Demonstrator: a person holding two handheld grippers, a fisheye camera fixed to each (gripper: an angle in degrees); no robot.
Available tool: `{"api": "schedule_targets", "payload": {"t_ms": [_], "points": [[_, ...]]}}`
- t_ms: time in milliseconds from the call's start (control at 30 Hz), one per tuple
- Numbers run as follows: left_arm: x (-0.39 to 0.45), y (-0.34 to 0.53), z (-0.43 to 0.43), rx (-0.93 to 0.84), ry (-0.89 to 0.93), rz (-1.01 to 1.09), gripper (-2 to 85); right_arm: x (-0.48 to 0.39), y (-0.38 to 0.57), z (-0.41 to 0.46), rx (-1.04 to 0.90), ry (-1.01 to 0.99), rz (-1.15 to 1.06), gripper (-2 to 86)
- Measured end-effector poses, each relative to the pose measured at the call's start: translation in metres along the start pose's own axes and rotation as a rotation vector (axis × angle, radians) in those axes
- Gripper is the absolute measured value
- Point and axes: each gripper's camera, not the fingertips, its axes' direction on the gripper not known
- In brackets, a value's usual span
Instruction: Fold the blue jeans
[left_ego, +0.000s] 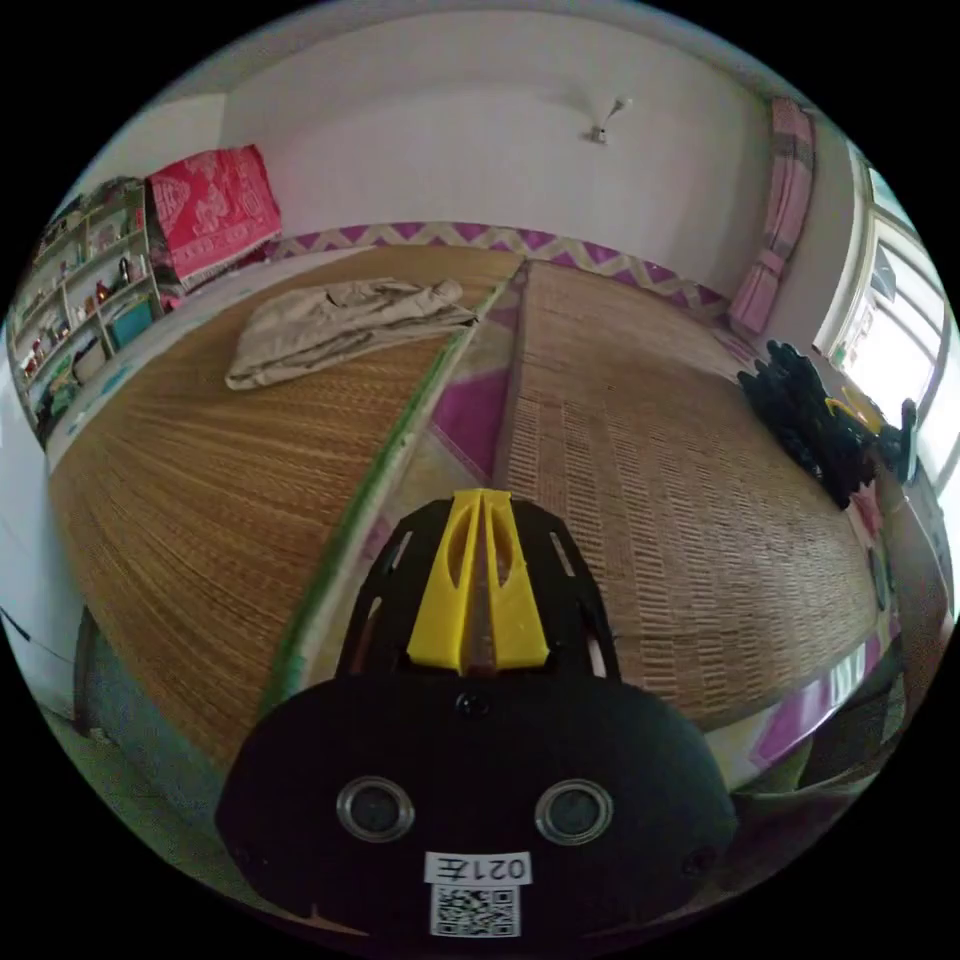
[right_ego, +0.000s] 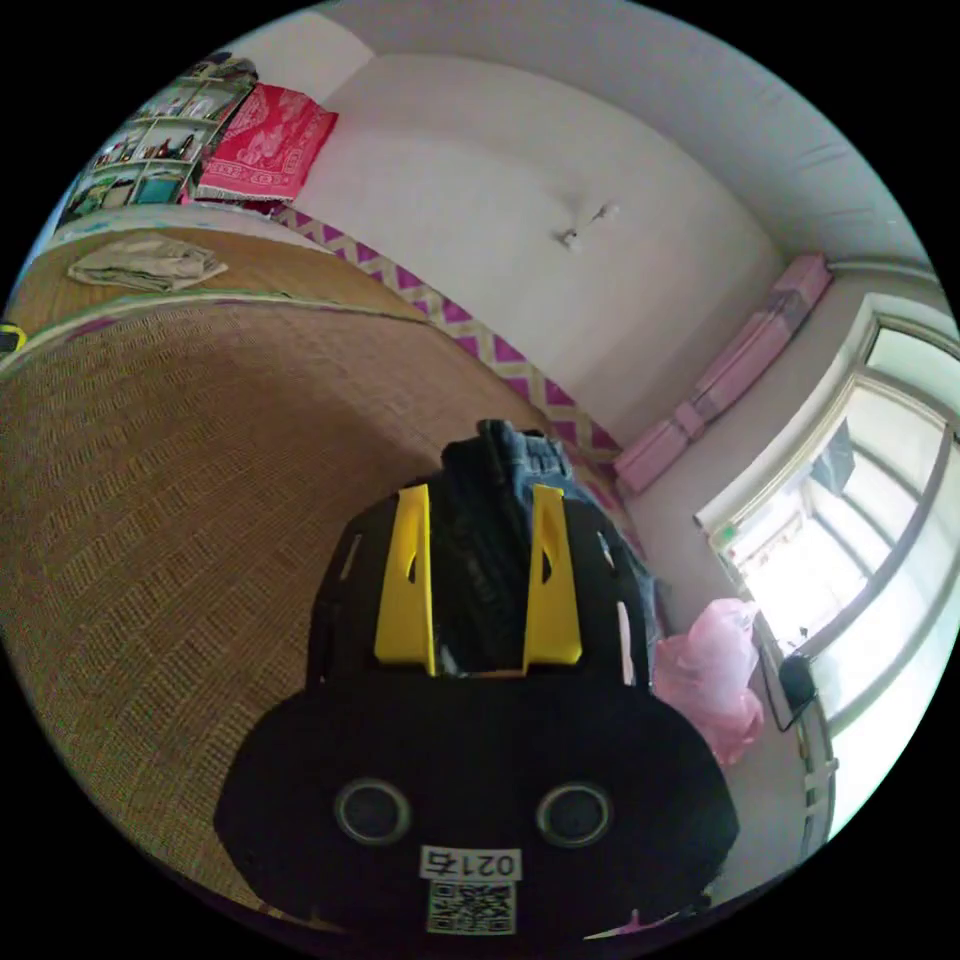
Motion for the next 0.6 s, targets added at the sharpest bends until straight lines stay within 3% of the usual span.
{"api": "schedule_targets", "payload": {"t_ms": [133, 333, 500, 600], "points": [[0.017, 0.019, 0.010, -0.029, 0.013, -0.054, -1.0, 0.003, -0.026, 0.028, -0.074, -0.028, -0.093, 14.4], [0.027, 0.030, 0.013, -0.027, -0.033, -0.038, -1.0, 0.010, -0.046, 0.056, -0.136, -0.077, -0.044, 9.8], [0.029, 0.035, 0.026, -0.100, -0.020, -0.046, -1.0, -0.005, -0.047, 0.064, -0.140, -0.025, -0.119, 10.7], [0.031, 0.042, 0.024, -0.082, -0.009, -0.046, -1.0, 0.004, -0.049, 0.068, -0.163, -0.091, -0.042, 10.6]]}}
